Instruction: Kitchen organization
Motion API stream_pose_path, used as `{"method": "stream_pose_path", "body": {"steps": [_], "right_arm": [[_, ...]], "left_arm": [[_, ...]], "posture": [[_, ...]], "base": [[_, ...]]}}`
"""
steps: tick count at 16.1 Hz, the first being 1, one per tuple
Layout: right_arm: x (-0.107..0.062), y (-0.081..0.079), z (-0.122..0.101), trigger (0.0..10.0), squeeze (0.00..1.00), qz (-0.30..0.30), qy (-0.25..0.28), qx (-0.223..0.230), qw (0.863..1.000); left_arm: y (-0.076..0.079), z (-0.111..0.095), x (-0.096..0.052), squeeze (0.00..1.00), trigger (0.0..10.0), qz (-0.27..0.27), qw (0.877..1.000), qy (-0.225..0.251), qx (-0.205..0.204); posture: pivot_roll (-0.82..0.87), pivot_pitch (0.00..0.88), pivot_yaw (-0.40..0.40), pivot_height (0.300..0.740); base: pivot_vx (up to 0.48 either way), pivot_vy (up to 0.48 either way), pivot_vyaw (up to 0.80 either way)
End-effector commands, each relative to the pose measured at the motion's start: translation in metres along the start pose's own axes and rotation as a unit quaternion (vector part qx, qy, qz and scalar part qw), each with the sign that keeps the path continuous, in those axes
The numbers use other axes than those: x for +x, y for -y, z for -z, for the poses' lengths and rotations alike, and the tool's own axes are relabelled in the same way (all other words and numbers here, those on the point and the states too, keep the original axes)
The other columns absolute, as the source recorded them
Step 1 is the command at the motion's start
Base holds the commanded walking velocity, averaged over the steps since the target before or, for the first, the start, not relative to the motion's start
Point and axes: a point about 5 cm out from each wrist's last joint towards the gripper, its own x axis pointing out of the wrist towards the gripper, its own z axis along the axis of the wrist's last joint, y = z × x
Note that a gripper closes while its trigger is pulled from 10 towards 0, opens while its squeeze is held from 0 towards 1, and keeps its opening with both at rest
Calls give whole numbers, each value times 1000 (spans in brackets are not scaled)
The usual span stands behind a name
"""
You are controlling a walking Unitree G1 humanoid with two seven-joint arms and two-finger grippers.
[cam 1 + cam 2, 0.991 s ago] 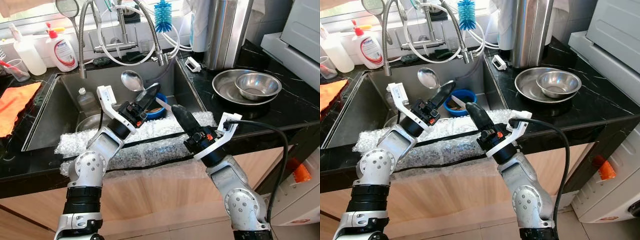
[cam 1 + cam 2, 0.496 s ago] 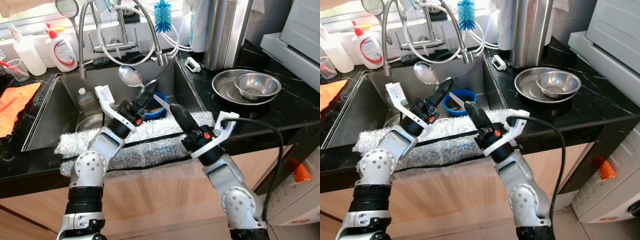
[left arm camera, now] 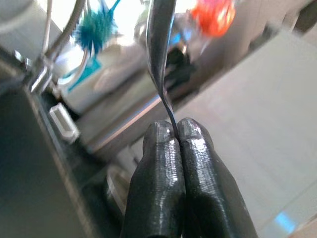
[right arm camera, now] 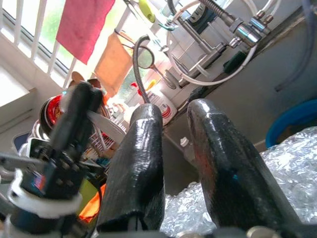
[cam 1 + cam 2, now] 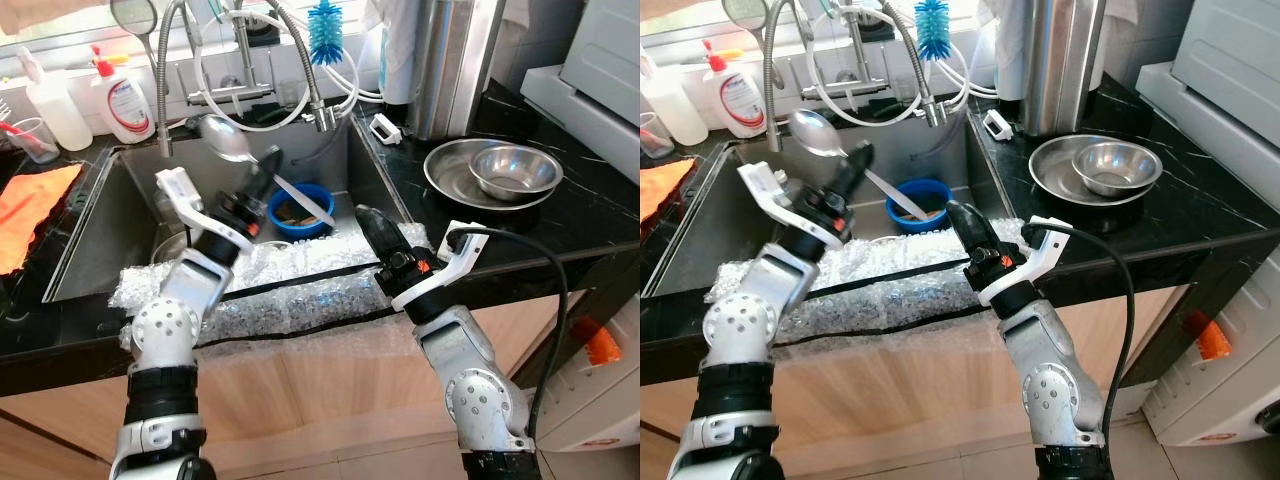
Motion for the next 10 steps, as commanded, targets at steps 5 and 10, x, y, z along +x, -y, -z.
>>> {"method": "stream_pose_path", "body": {"steps": [5,10], "right_arm": [[0,9,-9,10000,0,73,9,-102,992],[-2,-6,-42,10000,0,118,69,-370,919]], "left_arm": [[-8,-52,6,0,0,-97,981,134,99],[-26,-40,5,0,10000,-178,880,14,441]], "posture": [[-171,0,85,740],[-187,0,87,740]], "base": [[0,0,0],[0,0,0]]}}
